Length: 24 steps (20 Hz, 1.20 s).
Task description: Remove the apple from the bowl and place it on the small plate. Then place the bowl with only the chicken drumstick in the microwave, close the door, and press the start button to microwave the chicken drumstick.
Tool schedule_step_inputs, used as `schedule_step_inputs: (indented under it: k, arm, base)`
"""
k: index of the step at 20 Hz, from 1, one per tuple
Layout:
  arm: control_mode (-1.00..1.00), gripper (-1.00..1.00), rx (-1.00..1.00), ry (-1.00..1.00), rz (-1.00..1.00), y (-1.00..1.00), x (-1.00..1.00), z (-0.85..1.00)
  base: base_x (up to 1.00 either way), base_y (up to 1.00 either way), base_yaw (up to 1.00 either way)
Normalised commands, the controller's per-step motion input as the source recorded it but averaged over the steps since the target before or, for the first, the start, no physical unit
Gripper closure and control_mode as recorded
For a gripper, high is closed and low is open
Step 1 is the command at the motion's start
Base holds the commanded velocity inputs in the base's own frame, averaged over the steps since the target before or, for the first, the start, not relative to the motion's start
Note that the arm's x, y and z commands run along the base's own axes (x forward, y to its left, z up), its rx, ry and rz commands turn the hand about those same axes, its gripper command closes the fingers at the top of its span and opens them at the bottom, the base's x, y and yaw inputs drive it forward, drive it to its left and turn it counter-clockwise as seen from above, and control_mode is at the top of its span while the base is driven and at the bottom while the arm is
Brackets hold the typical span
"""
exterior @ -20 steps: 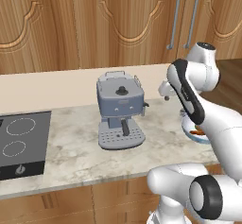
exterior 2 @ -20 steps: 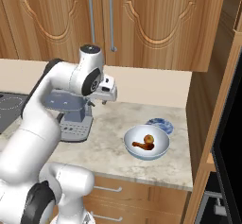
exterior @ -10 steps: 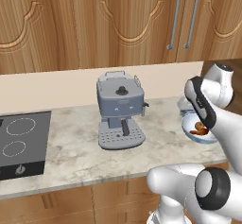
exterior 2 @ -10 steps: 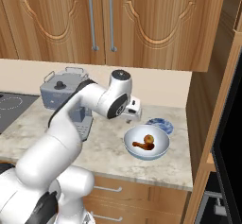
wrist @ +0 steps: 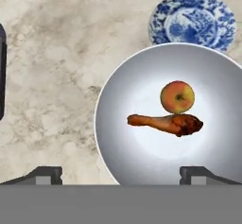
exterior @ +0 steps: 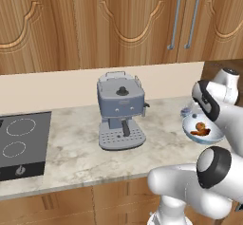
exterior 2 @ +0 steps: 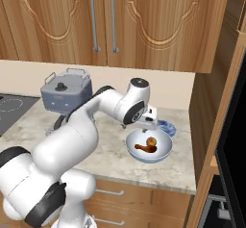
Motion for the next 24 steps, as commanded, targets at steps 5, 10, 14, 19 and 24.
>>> schedule_step_inputs:
  k: [5,10,14,19,24]
  arm:
    - [-1.00,-1.00,0.00,0.16,0.00,-0.74,0.00,-0.31]
    - [-1.00,-1.00,0.00,0.05,0.01,-0.58,0.00,-0.23]
    - [-1.00,-1.00,0.00,-0.01,0.05,-0.04,0.03,-0.17]
    - [-1.00,-1.00,-0.01,0.00,0.01,0.15,0.21,-0.27]
    - [-1.00,-1.00,-0.01,0.05,0.00,0.17,0.38,-0.31]
  base:
    - [0.00,0.00,0.00]
    - [0.00,0.00,0.00]
    - [0.00,0.00,0.00]
    - [0.00,0.00,0.00]
    - [0.00,0.00,0.00]
